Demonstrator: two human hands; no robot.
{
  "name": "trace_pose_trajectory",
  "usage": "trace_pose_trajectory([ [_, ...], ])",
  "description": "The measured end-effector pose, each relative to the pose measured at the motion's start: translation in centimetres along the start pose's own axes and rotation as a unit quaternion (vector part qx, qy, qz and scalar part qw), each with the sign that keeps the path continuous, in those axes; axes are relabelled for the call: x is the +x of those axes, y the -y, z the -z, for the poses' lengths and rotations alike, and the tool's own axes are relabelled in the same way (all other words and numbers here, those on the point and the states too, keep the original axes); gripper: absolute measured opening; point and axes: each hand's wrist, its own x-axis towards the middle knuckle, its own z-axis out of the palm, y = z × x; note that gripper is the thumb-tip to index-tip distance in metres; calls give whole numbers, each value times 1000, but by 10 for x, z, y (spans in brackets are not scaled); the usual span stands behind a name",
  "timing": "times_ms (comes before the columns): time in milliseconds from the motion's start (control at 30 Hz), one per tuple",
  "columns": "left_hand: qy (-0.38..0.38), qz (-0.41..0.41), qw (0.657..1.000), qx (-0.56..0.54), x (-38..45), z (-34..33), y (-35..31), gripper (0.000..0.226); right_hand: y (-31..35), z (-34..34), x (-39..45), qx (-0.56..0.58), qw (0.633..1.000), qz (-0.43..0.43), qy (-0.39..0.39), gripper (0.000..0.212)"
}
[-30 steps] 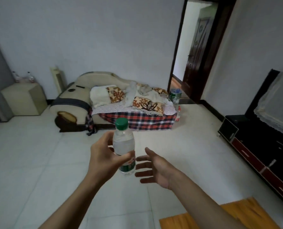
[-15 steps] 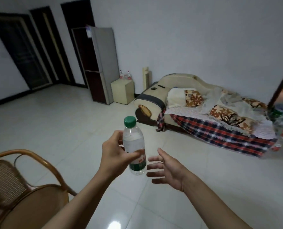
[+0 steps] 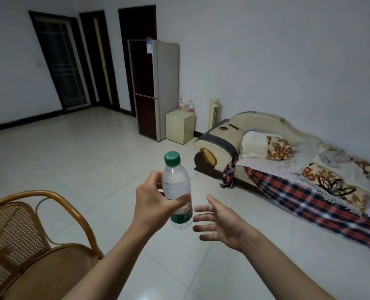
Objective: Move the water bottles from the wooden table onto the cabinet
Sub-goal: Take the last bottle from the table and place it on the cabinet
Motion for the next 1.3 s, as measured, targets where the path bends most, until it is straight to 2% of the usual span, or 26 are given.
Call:
trace_pose_trajectory([
  [400,-7,8,1000,7,101,0,60,54,53,-14,104,-18,1000,-8,7,59],
  [633,3,1,999,47,196,-43,77,58,107,20,191,-4,999,4,37,59],
  [933,0,-6,998,57,308,-92,96,62,187,64,283,-9,999,12,34,60],
  [1300,16,-1,1000,0,459,-98,192,59,268,43,430,-11,1000,5,-6,59],
])
